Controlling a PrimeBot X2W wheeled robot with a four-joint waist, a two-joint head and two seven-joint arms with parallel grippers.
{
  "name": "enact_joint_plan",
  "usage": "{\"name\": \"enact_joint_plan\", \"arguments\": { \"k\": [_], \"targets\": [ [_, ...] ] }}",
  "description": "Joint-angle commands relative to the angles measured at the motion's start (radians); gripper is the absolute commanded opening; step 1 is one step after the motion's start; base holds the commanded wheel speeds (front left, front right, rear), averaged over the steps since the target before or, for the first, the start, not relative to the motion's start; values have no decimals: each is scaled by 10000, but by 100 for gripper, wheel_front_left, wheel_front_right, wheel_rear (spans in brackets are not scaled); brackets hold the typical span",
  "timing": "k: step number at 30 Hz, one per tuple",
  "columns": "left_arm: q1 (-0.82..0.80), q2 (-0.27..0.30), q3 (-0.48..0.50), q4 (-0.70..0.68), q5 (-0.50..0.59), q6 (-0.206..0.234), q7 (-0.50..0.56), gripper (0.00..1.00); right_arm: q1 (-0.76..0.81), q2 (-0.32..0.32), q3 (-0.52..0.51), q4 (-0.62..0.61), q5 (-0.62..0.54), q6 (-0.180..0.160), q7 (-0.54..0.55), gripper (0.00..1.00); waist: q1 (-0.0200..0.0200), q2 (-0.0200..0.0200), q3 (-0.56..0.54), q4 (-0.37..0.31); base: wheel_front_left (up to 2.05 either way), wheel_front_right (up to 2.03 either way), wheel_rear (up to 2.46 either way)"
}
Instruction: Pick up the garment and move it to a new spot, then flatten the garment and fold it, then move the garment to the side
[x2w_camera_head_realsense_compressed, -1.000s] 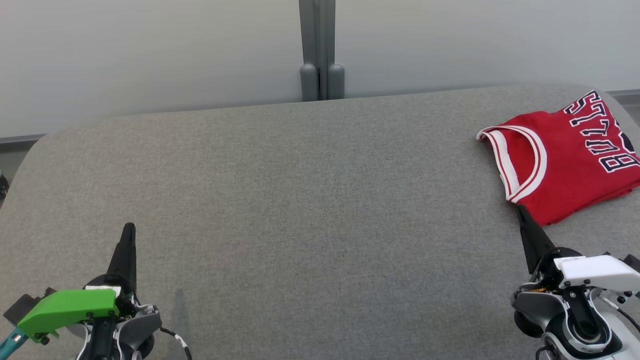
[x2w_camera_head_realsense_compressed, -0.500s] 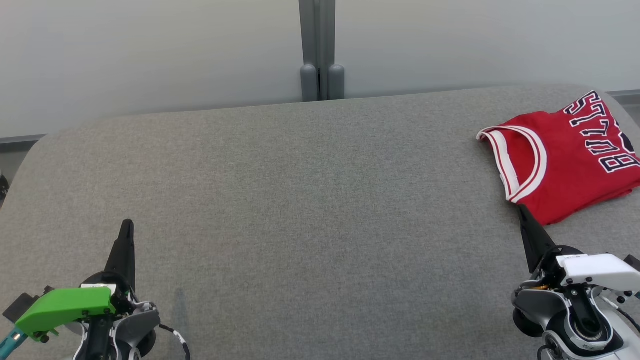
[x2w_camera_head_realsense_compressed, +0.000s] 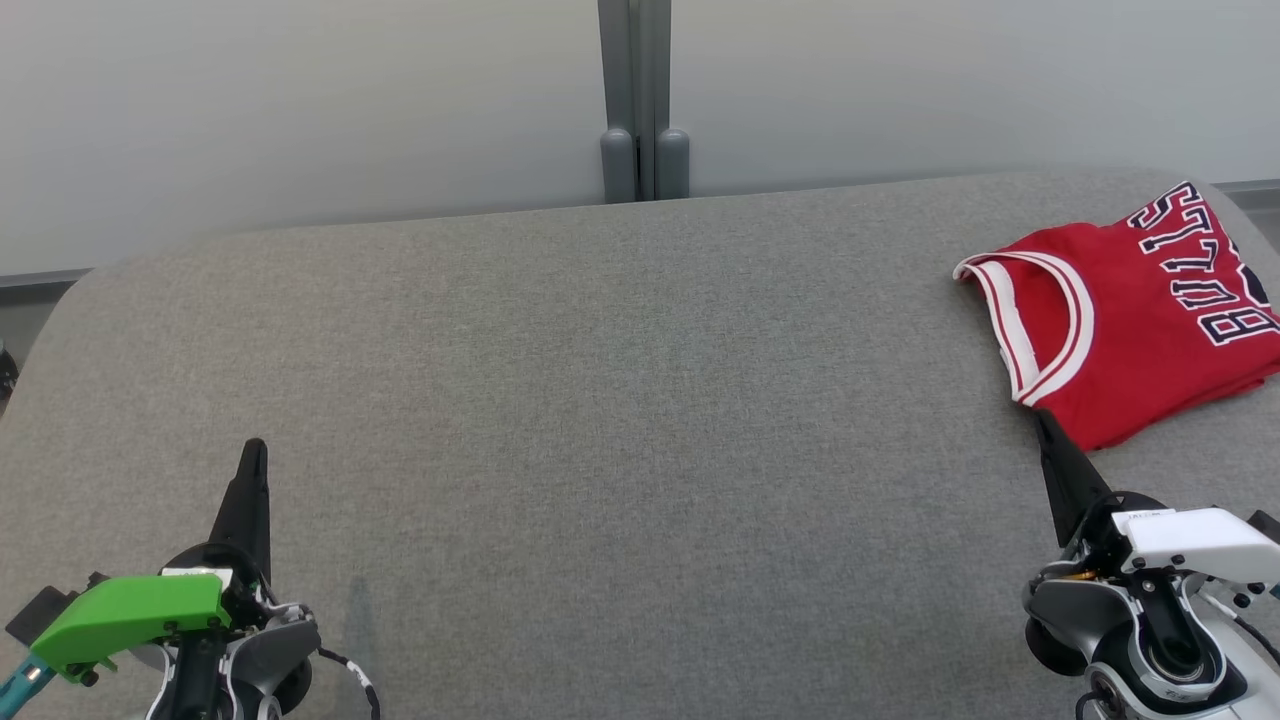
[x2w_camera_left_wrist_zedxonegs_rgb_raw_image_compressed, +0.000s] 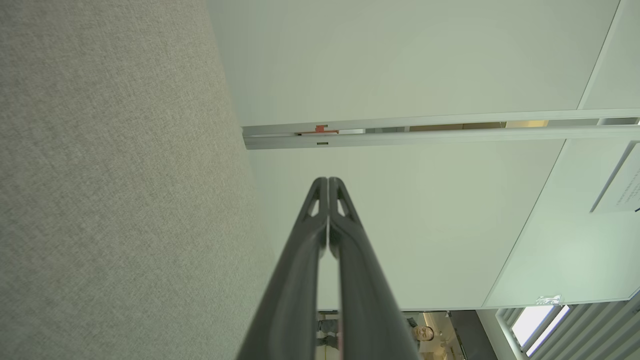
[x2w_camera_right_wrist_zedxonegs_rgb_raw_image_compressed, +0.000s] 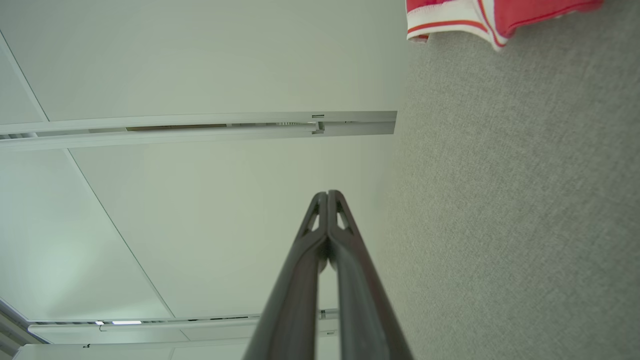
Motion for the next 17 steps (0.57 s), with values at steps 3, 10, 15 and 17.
{"name": "enact_joint_plan", "arguments": {
  "k": [3,10,15,17],
  "targets": [
    [-118,-6,46,-44,-5,-45,49,0,-144,-86,51,-59,87,4,-63,0,0,0,1,0,0,0,0],
    [-118,-8,50,-46,-1,-44,53,0,-142,-128,114,-81,128,4,-127,0,0,0,2,0,0,0,0],
    [-117,-9,51,-46,2,-44,56,0,-148,-155,151,-100,172,4,-143,0,0,0,2,0,0,0,0],
    [-117,-10,51,-47,3,-44,57,0,-151,-167,168,-108,194,4,-166,0,0,0,2,0,0,0,0]
  ]
}}
